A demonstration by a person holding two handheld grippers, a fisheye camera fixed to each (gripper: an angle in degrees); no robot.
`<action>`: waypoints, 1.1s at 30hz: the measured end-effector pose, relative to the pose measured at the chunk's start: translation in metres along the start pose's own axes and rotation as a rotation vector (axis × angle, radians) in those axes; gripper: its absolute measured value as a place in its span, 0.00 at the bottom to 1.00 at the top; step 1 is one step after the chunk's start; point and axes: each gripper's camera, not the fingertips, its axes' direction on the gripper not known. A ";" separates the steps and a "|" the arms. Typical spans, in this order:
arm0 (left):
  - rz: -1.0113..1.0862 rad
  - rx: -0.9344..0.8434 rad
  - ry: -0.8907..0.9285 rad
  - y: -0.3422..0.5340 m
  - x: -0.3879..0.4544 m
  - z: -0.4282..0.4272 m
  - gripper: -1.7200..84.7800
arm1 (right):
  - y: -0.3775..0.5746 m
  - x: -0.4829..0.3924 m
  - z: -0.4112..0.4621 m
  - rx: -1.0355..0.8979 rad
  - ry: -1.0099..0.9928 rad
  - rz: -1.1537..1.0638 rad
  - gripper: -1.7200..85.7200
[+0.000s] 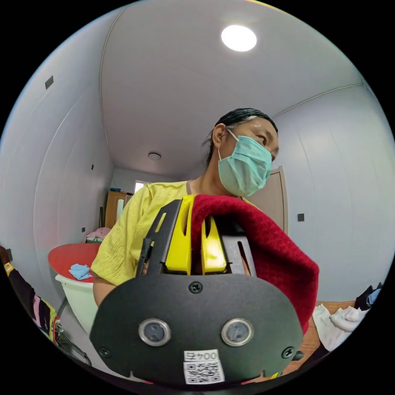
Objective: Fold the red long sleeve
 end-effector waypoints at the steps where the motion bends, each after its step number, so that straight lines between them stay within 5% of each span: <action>1: 0.007 0.009 0.057 0.008 -0.002 0.005 0.31 | -0.002 0.004 0.003 -0.010 0.016 0.003 0.02; 5: -0.053 0.059 0.302 0.031 -0.027 0.018 0.03 | -0.003 0.011 0.004 -0.013 0.141 0.022 0.02; 12: -0.224 0.372 0.217 0.090 -0.096 -0.076 0.01 | 0.007 -0.037 -0.031 0.054 0.714 0.198 0.03; 17: -0.206 0.634 0.187 0.124 -0.102 -0.196 0.01 | 0.064 -0.062 -0.063 0.097 1.242 0.617 0.03; 23: -0.106 0.907 0.463 0.147 -0.076 -0.268 0.01 | 0.152 -0.054 -0.093 0.238 1.362 0.913 0.05; 33: 0.088 1.117 0.509 0.199 -0.039 -0.370 0.01 | 0.231 -0.051 -0.097 0.455 1.250 0.822 0.11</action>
